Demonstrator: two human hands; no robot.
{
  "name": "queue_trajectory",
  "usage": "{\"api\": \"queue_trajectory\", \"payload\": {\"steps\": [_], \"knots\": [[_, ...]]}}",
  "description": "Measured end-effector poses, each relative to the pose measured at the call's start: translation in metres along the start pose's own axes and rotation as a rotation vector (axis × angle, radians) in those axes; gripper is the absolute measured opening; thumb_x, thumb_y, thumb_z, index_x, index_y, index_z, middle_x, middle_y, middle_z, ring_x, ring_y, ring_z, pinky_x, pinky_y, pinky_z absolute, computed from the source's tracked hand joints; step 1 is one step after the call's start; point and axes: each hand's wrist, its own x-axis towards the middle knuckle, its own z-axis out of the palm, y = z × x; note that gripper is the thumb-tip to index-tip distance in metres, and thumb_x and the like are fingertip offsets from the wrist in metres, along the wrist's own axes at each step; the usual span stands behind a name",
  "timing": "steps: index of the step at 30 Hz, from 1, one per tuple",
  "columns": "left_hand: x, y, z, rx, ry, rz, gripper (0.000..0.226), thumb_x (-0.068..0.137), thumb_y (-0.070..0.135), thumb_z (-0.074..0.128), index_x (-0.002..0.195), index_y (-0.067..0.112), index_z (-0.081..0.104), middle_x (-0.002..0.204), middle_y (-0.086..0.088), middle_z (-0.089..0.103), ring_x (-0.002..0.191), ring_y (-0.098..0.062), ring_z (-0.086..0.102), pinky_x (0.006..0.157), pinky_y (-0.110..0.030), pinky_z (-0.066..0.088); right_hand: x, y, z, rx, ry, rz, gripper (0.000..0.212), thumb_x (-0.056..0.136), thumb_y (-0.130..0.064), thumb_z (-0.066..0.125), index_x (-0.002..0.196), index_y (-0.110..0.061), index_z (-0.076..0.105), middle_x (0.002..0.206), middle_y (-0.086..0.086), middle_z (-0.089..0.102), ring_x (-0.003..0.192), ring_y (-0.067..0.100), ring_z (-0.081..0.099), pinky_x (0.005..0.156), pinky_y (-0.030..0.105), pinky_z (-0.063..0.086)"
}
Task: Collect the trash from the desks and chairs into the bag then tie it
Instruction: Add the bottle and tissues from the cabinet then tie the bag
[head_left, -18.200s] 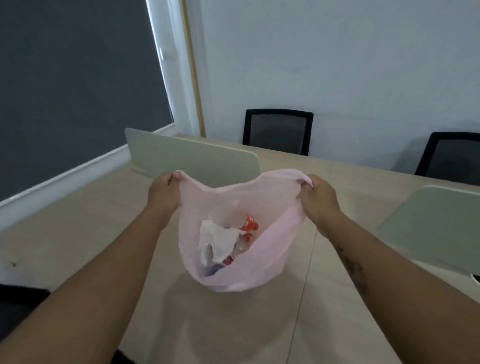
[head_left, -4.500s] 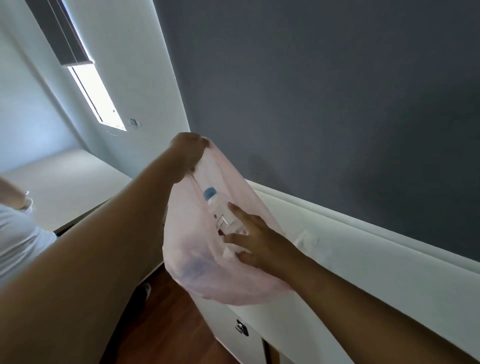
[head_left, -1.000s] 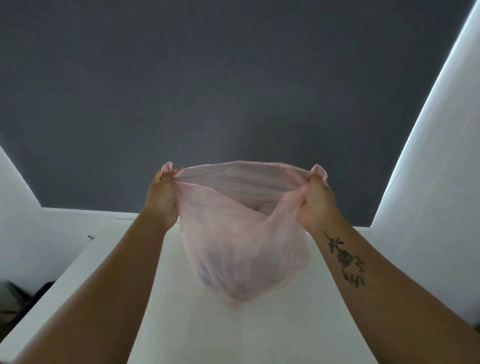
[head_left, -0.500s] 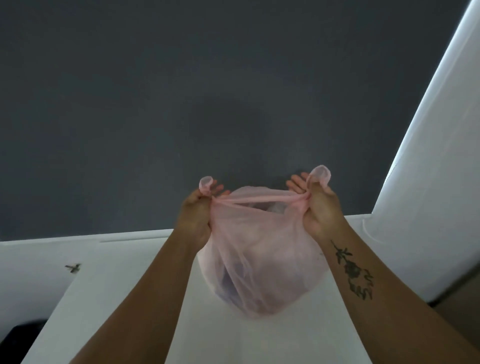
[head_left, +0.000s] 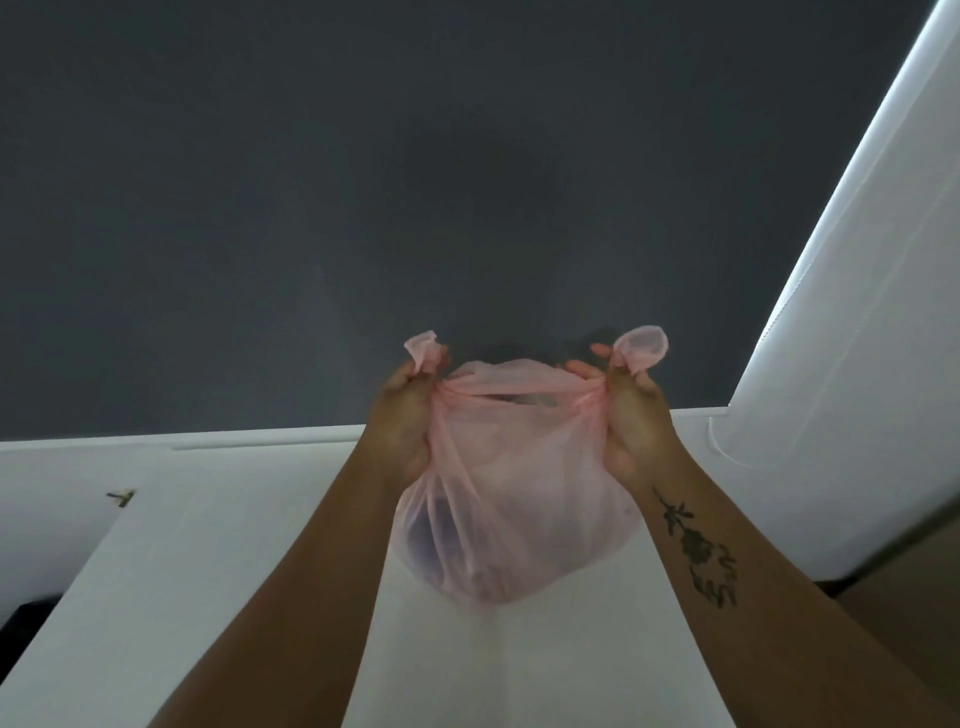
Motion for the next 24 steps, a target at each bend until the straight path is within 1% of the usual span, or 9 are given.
{"api": "queue_trajectory", "payload": {"steps": [2,5,8,10,12,14,18,21,24], "knots": [[-0.002,-0.004,-0.001,-0.074,-0.026,-0.003,0.02,0.103,0.025,0.055,0.117,0.014,0.065,0.094,-0.003,0.076,0.087,-0.019,0.075,0.083,-0.036,0.061,0.004,0.004,-0.001,0.065,0.05,0.026,0.027,0.102,-0.037,0.04,0.105,-0.017,0.058,0.059,0.001,0.055,0.056,0.016,0.06,0.07,0.037,0.059],[-0.002,-0.009,0.008,-0.082,0.069,0.026,0.027,0.103,0.039,0.05,0.113,0.021,0.067,0.066,0.006,0.06,0.068,-0.013,0.066,0.067,-0.025,0.059,0.009,0.009,0.006,0.004,0.112,0.037,0.029,0.101,-0.042,0.039,0.1,-0.017,0.053,0.058,-0.003,0.031,0.042,0.008,0.032,0.048,0.023,0.04],[0.0,-0.012,0.019,-0.048,0.14,0.005,0.036,0.103,0.051,0.044,0.105,0.023,0.065,0.06,0.007,0.044,0.048,-0.008,0.041,0.053,-0.02,0.045,0.011,0.008,0.012,-0.175,0.081,0.062,0.036,0.098,-0.053,0.04,0.11,-0.022,0.054,0.069,-0.007,0.043,0.047,0.007,0.04,0.051,0.022,0.04],[0.0,-0.012,0.024,-0.144,0.129,-0.037,0.029,0.105,0.042,0.045,0.094,0.02,0.061,0.06,0.005,0.039,0.045,-0.009,0.035,0.047,-0.019,0.039,0.014,0.009,0.012,-0.267,0.028,0.096,0.031,0.097,-0.053,0.041,0.104,-0.025,0.053,0.067,-0.009,0.043,0.049,0.006,0.04,0.054,0.022,0.039],[0.003,-0.012,0.025,-0.157,0.113,-0.036,0.023,0.105,0.023,0.041,0.089,0.015,0.056,0.064,0.002,0.04,0.044,-0.009,0.036,0.043,-0.017,0.038,0.018,0.011,0.009,-0.269,0.031,0.107,0.023,0.101,-0.035,0.041,0.092,-0.018,0.054,0.065,-0.003,0.042,0.052,0.008,0.039,0.053,0.023,0.039],[0.006,-0.012,0.021,-0.12,0.075,-0.058,0.022,0.104,0.011,0.037,0.092,0.012,0.056,0.066,0.001,0.045,0.044,-0.009,0.041,0.043,-0.017,0.04,0.021,0.012,0.008,-0.189,0.034,0.098,0.023,0.103,-0.023,0.039,0.103,-0.01,0.058,0.069,0.002,0.049,0.053,0.011,0.049,0.055,0.025,0.046],[0.007,-0.012,0.013,-0.16,-0.003,-0.074,0.02,0.108,0.02,0.043,0.097,0.014,0.059,0.066,-0.001,0.061,0.052,-0.015,0.064,0.053,-0.024,0.056,0.018,0.009,0.006,-0.142,0.053,0.092,0.026,0.104,-0.031,0.037,0.119,-0.02,0.055,0.061,-0.001,0.048,0.05,0.011,0.054,0.053,0.023,0.05],[0.007,-0.018,0.018,0.022,0.077,-0.112,0.026,0.107,0.025,0.043,0.098,0.02,0.066,0.059,0.001,0.048,0.044,-0.007,0.048,0.047,-0.02,0.045,0.018,0.016,0.01,-0.364,0.081,0.11,0.038,0.103,-0.04,0.031,0.129,-0.02,0.05,0.061,-0.003,0.039,0.051,0.009,0.038,0.049,0.021,0.038],[0.007,-0.026,0.022,0.085,0.113,-0.117,0.033,0.104,0.036,0.04,0.096,0.017,0.066,0.057,0.004,0.033,0.046,-0.008,0.028,0.048,-0.021,0.026,0.018,0.021,0.018,-0.517,0.064,0.128,0.059,0.096,-0.061,0.025,0.139,-0.025,0.043,0.098,-0.001,0.057,0.084,0.015,0.057,0.073,0.028,0.049]]}}
